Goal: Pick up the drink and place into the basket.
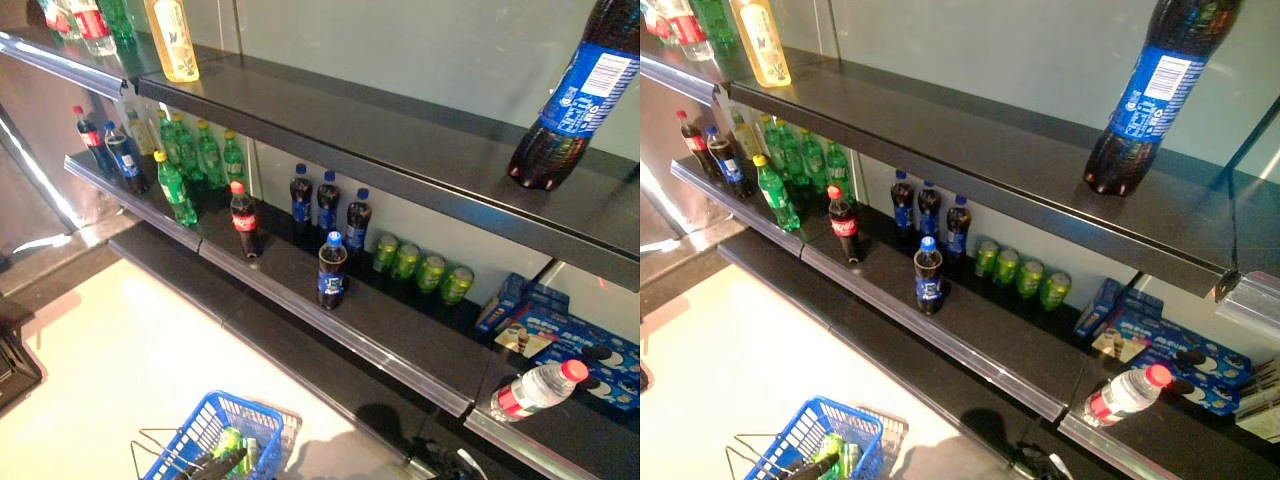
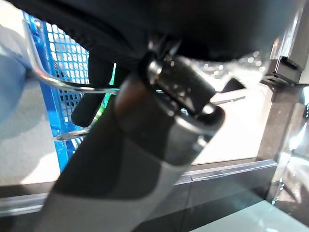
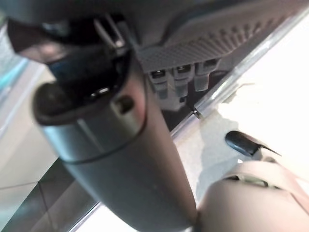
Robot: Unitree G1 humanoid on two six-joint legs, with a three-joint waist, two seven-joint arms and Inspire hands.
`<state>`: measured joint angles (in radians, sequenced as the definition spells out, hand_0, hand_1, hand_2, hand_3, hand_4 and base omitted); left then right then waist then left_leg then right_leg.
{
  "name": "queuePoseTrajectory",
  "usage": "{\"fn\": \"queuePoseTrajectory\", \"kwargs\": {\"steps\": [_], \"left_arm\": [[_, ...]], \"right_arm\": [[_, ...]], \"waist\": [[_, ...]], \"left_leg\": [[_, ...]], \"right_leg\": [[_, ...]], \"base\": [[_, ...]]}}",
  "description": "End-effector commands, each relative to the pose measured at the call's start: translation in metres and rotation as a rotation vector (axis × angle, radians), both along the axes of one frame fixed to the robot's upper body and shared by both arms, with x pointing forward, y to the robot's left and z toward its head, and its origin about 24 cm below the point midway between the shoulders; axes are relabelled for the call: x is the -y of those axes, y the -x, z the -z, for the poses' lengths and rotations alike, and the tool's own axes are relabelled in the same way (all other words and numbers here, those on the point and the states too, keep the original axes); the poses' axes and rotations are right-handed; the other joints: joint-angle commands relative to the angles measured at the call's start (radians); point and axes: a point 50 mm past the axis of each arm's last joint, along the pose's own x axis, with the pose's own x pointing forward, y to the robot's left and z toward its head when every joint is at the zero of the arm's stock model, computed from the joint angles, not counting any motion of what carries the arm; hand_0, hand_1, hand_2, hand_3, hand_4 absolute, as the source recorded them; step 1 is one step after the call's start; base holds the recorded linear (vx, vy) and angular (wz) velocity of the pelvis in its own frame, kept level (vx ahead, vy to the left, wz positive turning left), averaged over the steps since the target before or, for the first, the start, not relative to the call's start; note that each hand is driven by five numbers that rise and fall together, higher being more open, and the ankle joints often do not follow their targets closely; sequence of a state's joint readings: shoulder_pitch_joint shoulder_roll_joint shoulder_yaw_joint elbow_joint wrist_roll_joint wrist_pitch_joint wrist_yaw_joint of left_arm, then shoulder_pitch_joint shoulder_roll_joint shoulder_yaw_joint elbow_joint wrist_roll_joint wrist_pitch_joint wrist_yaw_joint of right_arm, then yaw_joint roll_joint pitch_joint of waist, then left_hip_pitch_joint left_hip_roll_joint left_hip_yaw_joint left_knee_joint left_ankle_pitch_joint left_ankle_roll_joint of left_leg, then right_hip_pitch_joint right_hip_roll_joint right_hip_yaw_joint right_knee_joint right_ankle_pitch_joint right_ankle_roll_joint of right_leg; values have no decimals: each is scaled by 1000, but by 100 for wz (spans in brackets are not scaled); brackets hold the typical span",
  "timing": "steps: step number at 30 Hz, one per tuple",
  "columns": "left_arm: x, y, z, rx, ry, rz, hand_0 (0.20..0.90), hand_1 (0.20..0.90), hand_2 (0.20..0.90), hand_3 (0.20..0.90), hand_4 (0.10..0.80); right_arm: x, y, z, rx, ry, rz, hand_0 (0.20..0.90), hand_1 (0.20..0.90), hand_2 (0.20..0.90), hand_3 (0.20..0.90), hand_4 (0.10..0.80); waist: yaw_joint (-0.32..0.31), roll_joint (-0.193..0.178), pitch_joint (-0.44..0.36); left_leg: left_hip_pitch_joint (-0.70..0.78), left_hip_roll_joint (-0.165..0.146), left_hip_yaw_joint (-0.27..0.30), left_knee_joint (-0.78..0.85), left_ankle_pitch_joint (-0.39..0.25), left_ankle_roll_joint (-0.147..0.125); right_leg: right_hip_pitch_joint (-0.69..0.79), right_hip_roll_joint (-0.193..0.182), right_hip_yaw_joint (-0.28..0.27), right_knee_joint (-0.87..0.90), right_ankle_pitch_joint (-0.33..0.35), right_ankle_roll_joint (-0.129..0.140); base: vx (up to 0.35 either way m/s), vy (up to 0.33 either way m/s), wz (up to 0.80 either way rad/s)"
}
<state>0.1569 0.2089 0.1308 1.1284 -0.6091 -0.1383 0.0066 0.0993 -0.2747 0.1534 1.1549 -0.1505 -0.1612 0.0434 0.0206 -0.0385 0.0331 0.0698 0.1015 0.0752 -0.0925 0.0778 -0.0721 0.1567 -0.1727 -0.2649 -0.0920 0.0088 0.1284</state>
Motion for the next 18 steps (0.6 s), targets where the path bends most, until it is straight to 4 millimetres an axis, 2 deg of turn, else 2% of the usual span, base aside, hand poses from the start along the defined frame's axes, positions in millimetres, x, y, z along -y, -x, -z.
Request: {"fn": "queuePoseTrajectory", "kwargs": {"steps": [1,5,9,13,15,16,17,18], "left_arm": [[-38,-79,-38,310,-176,91,300,300,300,200,100],[-38,-80,-38,305,-172,102,300,300,300,200,100],[-34,-85,-39,331,-152,96,300,300,300,200,100],[-20,-93,-38,365,-109,132,300,300,300,200,100],[-15,-99,-39,382,-96,145,300,300,300,200,100],[-11,-104,-40,393,-86,160,300,300,300,200,100],[-7,-110,-41,402,-79,185,300,300,300,200,100],[-5,-113,-41,401,-77,193,300,300,300,200,100]], "right_arm": [[17,3,-1,-69,18,19,900,900,900,900,800],[15,-4,-1,-58,1,8,900,900,900,900,800],[8,-11,-2,-53,-10,-58,900,900,900,900,800],[6,-20,-3,-33,0,-66,900,900,900,900,800],[7,-23,-4,-23,2,-69,900,900,900,900,800],[8,-23,-5,-14,5,-57,900,900,900,900,800],[9,-24,-5,-6,7,-41,900,900,900,900,800],[10,-23,-5,-10,10,-39,900,900,900,900,800]], "waist": [[33,45,-5],[39,48,-2],[65,47,25],[100,59,64],[102,69,76],[100,75,85],[89,81,86],[79,80,84]], "left_leg": [[56,-26,39,7,-54,15],[59,-21,32,17,-53,13],[30,-8,5,106,-61,-7],[-52,17,-21,197,27,-37],[-77,39,28,190,62,-49],[-83,64,91,172,82,-59],[-88,109,216,126,122,-73],[-84,129,282,100,138,-93]], "right_leg": [[-12,11,-9,68,12,-21],[-13,21,-8,89,-5,-33],[-14,27,-32,118,-25,-59],[-2,49,-62,125,-39,-82],[7,58,-90,126,-47,-85],[19,62,-120,128,-55,-87],[32,67,-173,127,-63,-87],[47,70,-192,125,-79,-82]], "base": [[12,-62,2],[5,-112,0],[-20,-175,4],[-60,-87,24],[-75,-14,74],[-82,4,98],[-9,16,103],[53,24,88]]}}
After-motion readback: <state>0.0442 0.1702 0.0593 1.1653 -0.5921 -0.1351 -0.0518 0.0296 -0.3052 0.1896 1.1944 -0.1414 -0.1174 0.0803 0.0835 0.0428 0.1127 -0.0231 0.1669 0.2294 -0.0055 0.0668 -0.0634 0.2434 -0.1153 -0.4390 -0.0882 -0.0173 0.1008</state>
